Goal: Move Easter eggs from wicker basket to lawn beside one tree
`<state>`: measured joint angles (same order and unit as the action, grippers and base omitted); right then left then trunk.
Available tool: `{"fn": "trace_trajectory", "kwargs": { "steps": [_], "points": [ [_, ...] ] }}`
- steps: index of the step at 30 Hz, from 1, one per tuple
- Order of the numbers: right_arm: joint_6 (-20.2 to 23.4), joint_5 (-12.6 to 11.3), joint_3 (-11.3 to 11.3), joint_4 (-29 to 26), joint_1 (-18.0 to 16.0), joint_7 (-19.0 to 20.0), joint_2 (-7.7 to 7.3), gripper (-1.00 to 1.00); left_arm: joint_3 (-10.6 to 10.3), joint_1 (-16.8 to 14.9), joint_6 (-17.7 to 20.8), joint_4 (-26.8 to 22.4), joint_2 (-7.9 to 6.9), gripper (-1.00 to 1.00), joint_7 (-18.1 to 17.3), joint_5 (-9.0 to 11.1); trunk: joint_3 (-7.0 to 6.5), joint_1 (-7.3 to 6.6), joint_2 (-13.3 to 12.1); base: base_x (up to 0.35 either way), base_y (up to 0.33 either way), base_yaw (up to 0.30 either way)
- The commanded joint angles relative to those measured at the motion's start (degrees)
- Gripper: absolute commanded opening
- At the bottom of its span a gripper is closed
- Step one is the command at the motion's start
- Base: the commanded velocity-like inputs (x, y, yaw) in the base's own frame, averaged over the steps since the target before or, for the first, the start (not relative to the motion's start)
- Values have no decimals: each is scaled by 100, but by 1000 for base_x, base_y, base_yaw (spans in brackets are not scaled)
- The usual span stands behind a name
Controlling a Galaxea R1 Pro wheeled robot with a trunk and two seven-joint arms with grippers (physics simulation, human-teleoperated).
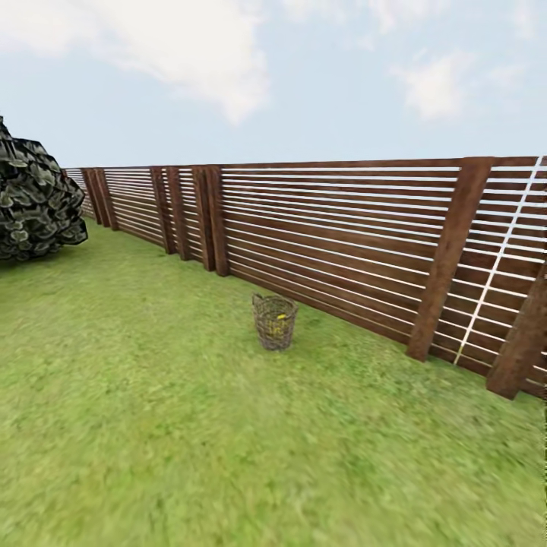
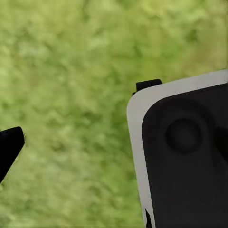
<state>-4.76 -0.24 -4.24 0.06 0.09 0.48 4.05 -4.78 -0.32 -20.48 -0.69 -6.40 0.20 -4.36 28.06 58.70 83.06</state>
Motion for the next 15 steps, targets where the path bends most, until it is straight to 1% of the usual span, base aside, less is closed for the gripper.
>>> {"fn": "trace_trajectory", "kwargs": {
  "steps": [1, 6, 11, 15],
  "points": [
    [-24, -3, -42, 0, 0, 5, 1, 100, -41, -3, -17, 2, -2, 100, 6, -12, 4, 3, 2, 259, 231, -211],
    [-24, -3, -42, 1, 0, 5, 6, 100, -41, -3, -17, 6, -2, 100, 6, -12, 4, 3, 2, 259, 231, -97],
    [-24, -3, -40, 3, 0, 5, 8, 100, -44, -3, -17, 5, -2, 100, 6, -12, 4, 3, 2, 262, 227, -22],
    [-24, -3, -36, 3, 0, 5, 8, 100, -43, -3, -30, 1, -3, 100, 6, -12, 4, 3, 2, 289, 179, -6]
  ]
}}
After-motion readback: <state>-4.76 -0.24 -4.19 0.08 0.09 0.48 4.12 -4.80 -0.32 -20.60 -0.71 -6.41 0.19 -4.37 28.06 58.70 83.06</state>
